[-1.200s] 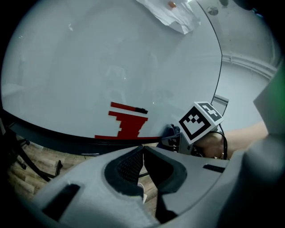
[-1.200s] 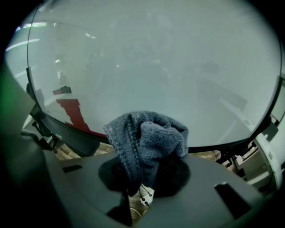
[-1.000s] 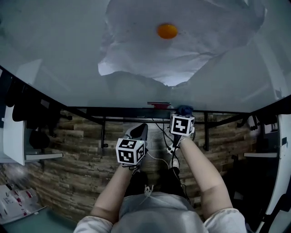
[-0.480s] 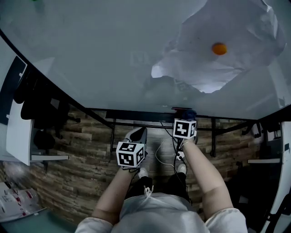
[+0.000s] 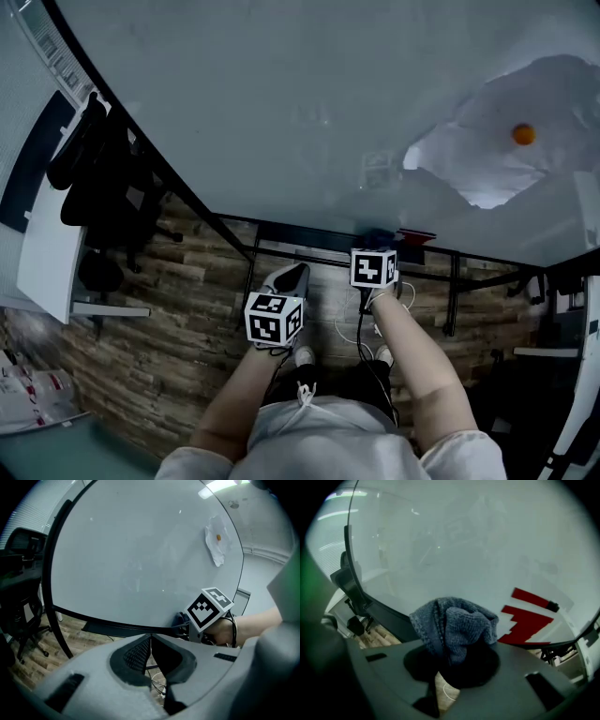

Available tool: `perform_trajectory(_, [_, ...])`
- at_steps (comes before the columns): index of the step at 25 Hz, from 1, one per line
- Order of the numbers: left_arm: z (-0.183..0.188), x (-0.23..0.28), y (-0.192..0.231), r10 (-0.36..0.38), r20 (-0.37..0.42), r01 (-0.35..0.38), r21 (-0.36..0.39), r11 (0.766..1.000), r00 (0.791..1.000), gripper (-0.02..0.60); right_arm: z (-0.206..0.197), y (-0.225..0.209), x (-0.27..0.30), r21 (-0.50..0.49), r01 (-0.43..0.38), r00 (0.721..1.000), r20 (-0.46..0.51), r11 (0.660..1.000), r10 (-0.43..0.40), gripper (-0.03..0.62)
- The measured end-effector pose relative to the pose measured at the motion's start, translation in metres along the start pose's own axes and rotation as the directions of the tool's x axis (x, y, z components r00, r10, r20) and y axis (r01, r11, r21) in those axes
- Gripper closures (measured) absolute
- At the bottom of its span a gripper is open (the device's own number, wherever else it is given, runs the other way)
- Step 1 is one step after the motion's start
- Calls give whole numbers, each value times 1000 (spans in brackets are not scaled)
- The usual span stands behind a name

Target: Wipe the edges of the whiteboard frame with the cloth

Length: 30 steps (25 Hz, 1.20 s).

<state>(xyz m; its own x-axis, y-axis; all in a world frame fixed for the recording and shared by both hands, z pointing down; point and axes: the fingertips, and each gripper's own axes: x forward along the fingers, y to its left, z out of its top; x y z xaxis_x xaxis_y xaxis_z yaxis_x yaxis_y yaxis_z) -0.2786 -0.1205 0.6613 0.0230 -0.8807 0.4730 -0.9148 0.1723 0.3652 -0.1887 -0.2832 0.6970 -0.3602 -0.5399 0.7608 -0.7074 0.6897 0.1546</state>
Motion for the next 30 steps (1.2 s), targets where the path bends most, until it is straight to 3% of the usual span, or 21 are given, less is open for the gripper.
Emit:
perform_trajectory(6, [0,-22,40,47,14,-47,-28,999,999,561,13,41,6,-24,-22,1000,-5,999,22,516])
perform_trajectory(12, [3,-51,75,113,42,-110,-56,992,993,561,33,115,8,-97,-144,989,2,985,145,516])
perform_trajectory(21, [13,-78,121,185,76,-179,-90,980,980,561,54,179,14,-88,-210,977,12,974,212,516])
perform_trajectory(25, [26,-90,140,176,74,-172,-59,983,982,561,61,205,13,-79,-250,968,19,965,252,516])
perform_trajectory(30, [37,-98,170,183,65,-183,6,983,981,561,68,216,17,-36,-214,976,42,976,215,516])
